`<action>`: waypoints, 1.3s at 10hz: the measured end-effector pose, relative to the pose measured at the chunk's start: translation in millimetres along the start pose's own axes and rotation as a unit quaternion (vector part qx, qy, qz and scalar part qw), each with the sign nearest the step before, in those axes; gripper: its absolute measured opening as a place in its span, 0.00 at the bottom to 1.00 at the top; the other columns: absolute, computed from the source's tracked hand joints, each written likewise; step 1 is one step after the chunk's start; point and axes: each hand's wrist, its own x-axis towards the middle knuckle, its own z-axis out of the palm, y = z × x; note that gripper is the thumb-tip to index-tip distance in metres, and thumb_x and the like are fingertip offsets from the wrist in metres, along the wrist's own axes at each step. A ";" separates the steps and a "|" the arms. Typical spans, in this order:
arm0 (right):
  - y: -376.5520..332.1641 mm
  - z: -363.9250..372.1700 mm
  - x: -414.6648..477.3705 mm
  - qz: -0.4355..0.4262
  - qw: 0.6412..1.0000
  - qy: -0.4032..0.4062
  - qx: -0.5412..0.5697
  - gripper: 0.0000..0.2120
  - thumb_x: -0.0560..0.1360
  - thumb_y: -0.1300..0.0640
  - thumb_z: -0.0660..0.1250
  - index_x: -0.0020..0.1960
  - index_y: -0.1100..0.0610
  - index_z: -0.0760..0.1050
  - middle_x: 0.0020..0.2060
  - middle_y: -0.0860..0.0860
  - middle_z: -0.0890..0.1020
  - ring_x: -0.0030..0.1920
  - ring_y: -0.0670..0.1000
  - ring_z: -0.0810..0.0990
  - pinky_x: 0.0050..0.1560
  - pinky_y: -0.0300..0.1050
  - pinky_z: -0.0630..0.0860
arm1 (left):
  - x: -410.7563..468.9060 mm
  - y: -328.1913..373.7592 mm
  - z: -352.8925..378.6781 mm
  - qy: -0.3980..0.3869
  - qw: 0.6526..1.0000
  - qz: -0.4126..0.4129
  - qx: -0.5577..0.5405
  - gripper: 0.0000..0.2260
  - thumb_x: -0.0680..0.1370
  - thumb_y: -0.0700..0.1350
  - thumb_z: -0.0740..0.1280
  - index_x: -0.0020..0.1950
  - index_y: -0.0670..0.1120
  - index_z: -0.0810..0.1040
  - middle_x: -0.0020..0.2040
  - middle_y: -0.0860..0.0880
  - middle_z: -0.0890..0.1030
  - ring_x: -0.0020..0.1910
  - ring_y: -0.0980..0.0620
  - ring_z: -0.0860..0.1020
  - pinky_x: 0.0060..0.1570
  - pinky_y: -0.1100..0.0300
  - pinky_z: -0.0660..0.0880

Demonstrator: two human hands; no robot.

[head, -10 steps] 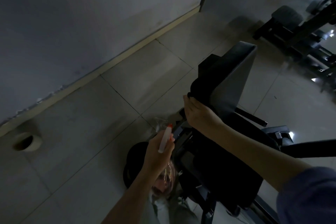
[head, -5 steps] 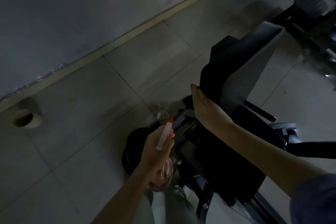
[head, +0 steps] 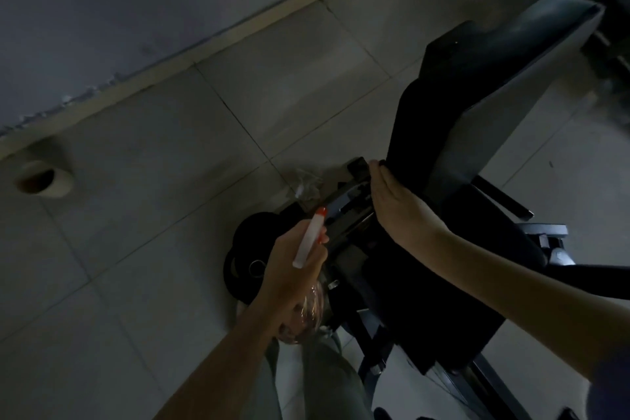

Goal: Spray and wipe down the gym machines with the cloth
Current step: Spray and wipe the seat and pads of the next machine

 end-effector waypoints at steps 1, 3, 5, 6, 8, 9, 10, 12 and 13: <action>-9.2 3.0 8.1 -0.022 0.999 -0.016 -0.034 0.26 0.78 0.55 0.57 0.68 0.73 0.64 0.64 0.72 0.68 0.66 0.74 0.63 0.67 0.67 0.57 | 1.5 -8.8 3.9 0.006 1.000 0.001 -0.001 0.07 0.71 0.39 0.60 0.43 0.37 0.75 0.36 0.36 0.76 0.28 0.52 0.71 0.27 0.64 0.67; -37.2 9.1 20.6 -0.124 0.991 -0.042 -0.035 0.19 0.81 0.59 0.55 0.65 0.70 0.69 0.63 0.68 0.72 0.64 0.72 0.67 0.65 0.64 0.64 | 5.9 -16.7 9.3 0.015 1.000 -0.007 0.019 0.06 0.70 0.41 0.59 0.40 0.39 0.72 0.31 0.50 0.71 0.29 0.56 0.70 0.30 0.67 0.67; -65.1 10.8 49.9 -0.039 0.993 -0.110 -0.029 0.28 0.78 0.46 0.60 0.68 0.67 0.67 0.64 0.70 0.69 0.66 0.71 0.65 0.72 0.60 0.53 | 7.4 -21.9 13.5 0.051 0.998 0.011 0.028 0.08 0.71 0.40 0.60 0.44 0.38 0.75 0.38 0.40 0.78 0.35 0.45 0.75 0.34 0.64 0.72; -83.9 10.2 32.1 -0.075 0.990 -0.084 0.079 0.24 0.79 0.54 0.60 0.71 0.65 0.64 0.67 0.67 0.68 0.67 0.69 0.64 0.69 0.63 0.55 | 2.5 -20.0 16.6 0.047 0.998 0.016 0.027 0.05 0.71 0.39 0.59 0.40 0.41 0.74 0.33 0.50 0.76 0.30 0.50 0.72 0.30 0.68 0.68; -65.3 28.1 18.5 -0.118 0.993 -0.010 -0.029 0.29 0.76 0.50 0.62 0.69 0.69 0.65 0.66 0.70 0.68 0.67 0.73 0.62 0.62 0.78 0.45 | -5.8 -16.5 26.0 0.061 0.998 -0.010 -0.022 0.08 0.69 0.37 0.59 0.43 0.33 0.73 0.38 0.34 0.76 0.32 0.51 0.71 0.30 0.67 0.68; -81.2 37.3 25.4 -0.159 0.985 -0.024 -0.061 0.30 0.75 0.51 0.65 0.68 0.69 0.65 0.65 0.70 0.69 0.66 0.73 0.64 0.66 0.73 0.52 | -8.5 -14.6 28.5 0.068 0.997 0.001 -0.029 0.08 0.69 0.37 0.59 0.43 0.35 0.75 0.38 0.35 0.77 0.32 0.48 0.72 0.31 0.67 0.69; -95.3 40.9 32.3 -0.153 0.987 -0.012 -0.040 0.29 0.76 0.52 0.65 0.69 0.70 0.65 0.65 0.70 0.69 0.66 0.72 0.65 0.68 0.69 0.58 | -11.6 -17.2 24.0 0.076 0.997 0.011 -0.001 0.07 0.70 0.37 0.59 0.43 0.38 0.75 0.39 0.40 0.78 0.36 0.46 0.76 0.34 0.66 0.72; -128.1 51.0 45.0 -0.174 0.984 -0.030 0.017 0.22 0.76 0.55 0.63 0.65 0.67 0.71 0.60 0.68 0.75 0.62 0.70 0.71 0.65 0.67 0.62 | -17.2 -25.4 12.6 0.083 0.996 -0.006 0.036 0.09 0.70 0.40 0.60 0.46 0.42 0.76 0.42 0.45 0.80 0.37 0.53 0.77 0.36 0.63 0.74; -137.1 51.4 52.1 -0.195 0.975 -0.056 0.085 0.19 0.77 0.55 0.62 0.64 0.63 0.73 0.61 0.64 0.76 0.63 0.67 0.71 0.65 0.67 0.61 | -16.6 -24.2 10.8 0.073 0.996 -0.014 0.043 0.08 0.70 0.41 0.60 0.45 0.44 0.76 0.42 0.46 0.80 0.36 0.55 0.77 0.37 0.67 0.73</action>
